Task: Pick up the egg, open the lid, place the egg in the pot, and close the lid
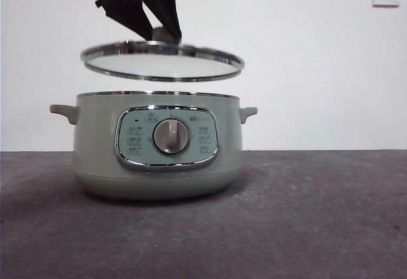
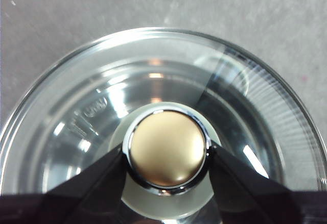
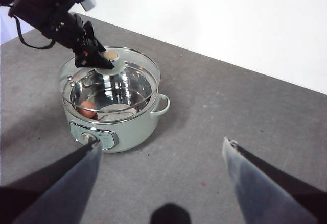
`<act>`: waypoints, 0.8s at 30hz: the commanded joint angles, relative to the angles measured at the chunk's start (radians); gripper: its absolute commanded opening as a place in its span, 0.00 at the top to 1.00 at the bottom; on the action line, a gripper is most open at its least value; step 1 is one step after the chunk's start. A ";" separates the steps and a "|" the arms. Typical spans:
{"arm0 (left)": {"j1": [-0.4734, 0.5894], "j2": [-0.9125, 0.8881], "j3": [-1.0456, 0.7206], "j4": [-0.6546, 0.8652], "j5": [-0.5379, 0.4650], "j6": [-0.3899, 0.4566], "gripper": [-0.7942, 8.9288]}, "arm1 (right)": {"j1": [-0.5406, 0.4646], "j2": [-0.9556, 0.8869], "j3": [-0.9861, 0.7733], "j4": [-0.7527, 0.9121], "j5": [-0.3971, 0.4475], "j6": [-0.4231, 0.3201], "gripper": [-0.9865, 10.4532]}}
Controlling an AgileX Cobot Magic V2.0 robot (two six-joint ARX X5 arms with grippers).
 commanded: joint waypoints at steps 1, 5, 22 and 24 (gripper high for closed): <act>-0.001 -0.011 -0.028 0.055 0.007 0.011 0.92 | 0.000 -0.006 -0.012 -0.023 0.004 0.013 0.56; -0.001 -0.011 -0.073 0.092 0.002 0.003 0.93 | 0.000 -0.006 -0.014 -0.024 0.004 0.013 0.56; 0.020 -0.011 -0.163 0.160 -0.018 0.003 0.93 | 0.000 -0.006 -0.014 -0.024 0.004 0.016 0.56; 0.021 -0.011 -0.167 0.154 -0.018 0.003 0.93 | 0.000 -0.006 -0.014 -0.024 0.004 0.016 0.56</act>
